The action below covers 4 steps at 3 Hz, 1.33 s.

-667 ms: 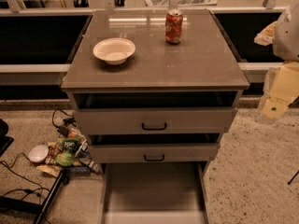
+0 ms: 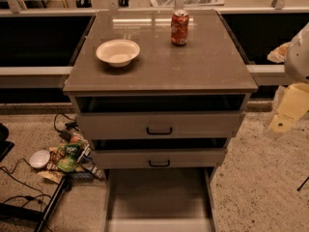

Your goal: Close bottom drawer

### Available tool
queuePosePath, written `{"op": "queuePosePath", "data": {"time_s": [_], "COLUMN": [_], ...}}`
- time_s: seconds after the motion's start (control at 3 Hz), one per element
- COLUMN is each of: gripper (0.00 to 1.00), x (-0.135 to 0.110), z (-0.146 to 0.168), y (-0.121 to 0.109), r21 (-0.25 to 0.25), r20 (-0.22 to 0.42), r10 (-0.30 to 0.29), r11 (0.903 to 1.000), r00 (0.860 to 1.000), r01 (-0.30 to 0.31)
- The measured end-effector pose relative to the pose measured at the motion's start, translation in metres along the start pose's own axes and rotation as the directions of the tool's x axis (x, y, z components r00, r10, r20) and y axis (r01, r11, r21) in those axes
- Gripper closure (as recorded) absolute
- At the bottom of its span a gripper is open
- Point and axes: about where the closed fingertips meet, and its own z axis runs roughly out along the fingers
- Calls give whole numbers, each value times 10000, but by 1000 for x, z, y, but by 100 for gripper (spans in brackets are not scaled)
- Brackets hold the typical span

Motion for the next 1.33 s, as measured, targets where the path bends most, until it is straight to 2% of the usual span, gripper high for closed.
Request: {"op": "queuePosePath", "data": {"time_s": [0.33, 0.67, 1.0, 1.33], "gripper": [0, 0, 3, 26], "x": [42, 96, 171, 221], "z": [52, 112, 174, 204], "y": [9, 35, 82, 121], "r21": [-173, -129, 254, 501], "r20": [409, 363, -290, -595], "r10": [626, 1153, 1808, 2487], "r11": [9979, 9933, 9833, 9680], "r00": [9972, 9927, 9831, 9667], "r01": [-619, -1149, -1801, -2460]}}
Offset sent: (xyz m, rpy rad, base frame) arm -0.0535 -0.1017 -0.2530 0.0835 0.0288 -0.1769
